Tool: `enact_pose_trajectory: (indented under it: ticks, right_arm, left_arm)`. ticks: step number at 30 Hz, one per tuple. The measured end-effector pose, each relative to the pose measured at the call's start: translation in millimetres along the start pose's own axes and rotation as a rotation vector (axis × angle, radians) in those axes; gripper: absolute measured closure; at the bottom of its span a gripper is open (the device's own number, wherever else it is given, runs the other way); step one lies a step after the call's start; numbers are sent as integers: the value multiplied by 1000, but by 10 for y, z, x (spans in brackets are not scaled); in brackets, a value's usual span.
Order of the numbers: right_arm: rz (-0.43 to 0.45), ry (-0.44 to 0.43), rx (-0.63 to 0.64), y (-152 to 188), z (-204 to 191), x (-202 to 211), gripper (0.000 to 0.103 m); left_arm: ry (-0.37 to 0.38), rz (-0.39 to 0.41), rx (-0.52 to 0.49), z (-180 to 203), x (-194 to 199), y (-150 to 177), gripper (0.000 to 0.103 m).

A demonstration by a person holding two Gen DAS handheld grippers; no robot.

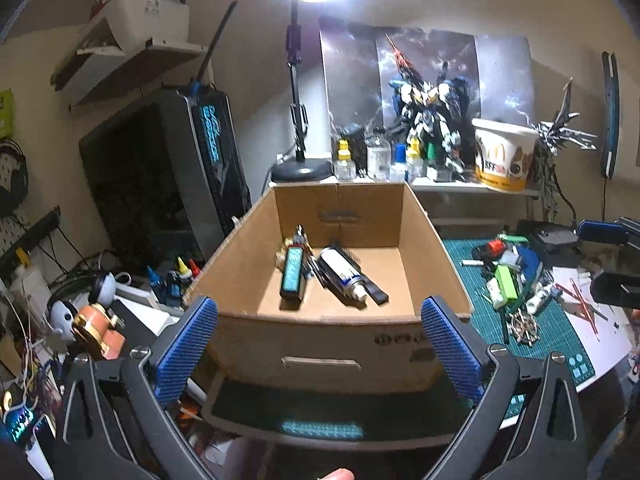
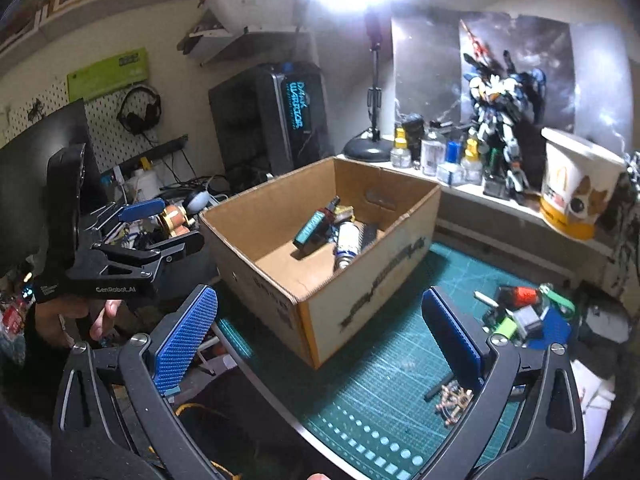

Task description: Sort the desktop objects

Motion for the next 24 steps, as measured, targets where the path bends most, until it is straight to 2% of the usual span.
enact_pose_trajectory:
  ticks: [8, 15, 24]
  right_arm:
    - [-26, 40, 5, 168, 55, 200, 0]
    - [-23, 65, 6, 178, 72, 373, 0]
    - [-14, 86, 12, 130, 69, 519, 0]
  left_arm:
    - [21, -45, 5, 160, 45, 51, 0]
    - [42, -16, -14, 273, 196, -101, 0]
    - [51, -17, -21, 337, 178, -183, 0]
Point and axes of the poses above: each gripper's, at about its wrist camera, not at the fingertips, and x roughly against the way its jaws point, z to its right, y to its underside, the point moved 3 cm from there along -x, roughly the way its jaws point, and after that the axes turned 3 degrees about y, right-handed, at the moved point
